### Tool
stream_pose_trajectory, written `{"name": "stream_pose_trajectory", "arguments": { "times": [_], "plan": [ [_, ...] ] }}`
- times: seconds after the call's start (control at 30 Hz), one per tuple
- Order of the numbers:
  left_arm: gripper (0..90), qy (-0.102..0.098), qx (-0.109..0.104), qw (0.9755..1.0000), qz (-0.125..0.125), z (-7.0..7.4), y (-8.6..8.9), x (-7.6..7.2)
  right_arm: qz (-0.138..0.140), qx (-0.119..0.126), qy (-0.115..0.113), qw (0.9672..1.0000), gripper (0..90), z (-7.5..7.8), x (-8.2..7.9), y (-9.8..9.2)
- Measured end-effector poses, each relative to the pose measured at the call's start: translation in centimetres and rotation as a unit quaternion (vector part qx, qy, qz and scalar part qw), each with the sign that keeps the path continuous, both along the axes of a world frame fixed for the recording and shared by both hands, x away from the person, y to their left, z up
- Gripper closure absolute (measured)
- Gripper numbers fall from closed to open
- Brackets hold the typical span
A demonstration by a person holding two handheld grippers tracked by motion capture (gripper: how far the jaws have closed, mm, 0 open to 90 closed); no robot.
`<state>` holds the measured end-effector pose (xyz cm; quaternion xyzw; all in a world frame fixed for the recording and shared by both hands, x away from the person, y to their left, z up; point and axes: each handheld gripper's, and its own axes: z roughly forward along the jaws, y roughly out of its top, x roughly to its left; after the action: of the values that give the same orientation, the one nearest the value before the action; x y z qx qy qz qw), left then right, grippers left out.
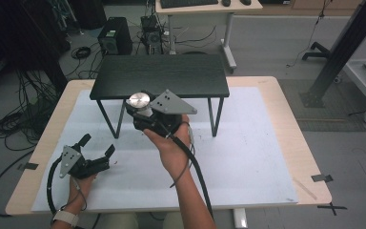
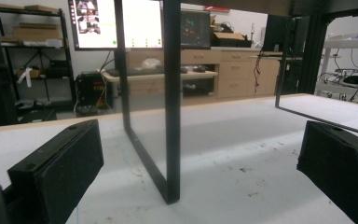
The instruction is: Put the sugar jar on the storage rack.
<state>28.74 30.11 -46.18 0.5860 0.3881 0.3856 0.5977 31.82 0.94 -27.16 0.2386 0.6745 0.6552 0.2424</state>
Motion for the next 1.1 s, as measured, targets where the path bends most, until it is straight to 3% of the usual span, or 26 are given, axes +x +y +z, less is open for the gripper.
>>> {"name": "stream_pose_trajectory", "arguments": {
  "times": [0.33, 1.1],
  "plan": [
    [0.3, 0.000, 0.000, 1.0000, 0.000, 0.0, 0.0, 0.0, -0.002, -0.001, -0.003, 1.0000, 43.0, 1.7, 0.7, -0.3],
    [0.7, 0.000, 0.000, 1.0000, 0.001, 0.0, 0.0, 0.0, -0.025, 0.003, -0.014, 0.9996, 43.0, 3.8, 3.2, -0.7]
  ]
}}
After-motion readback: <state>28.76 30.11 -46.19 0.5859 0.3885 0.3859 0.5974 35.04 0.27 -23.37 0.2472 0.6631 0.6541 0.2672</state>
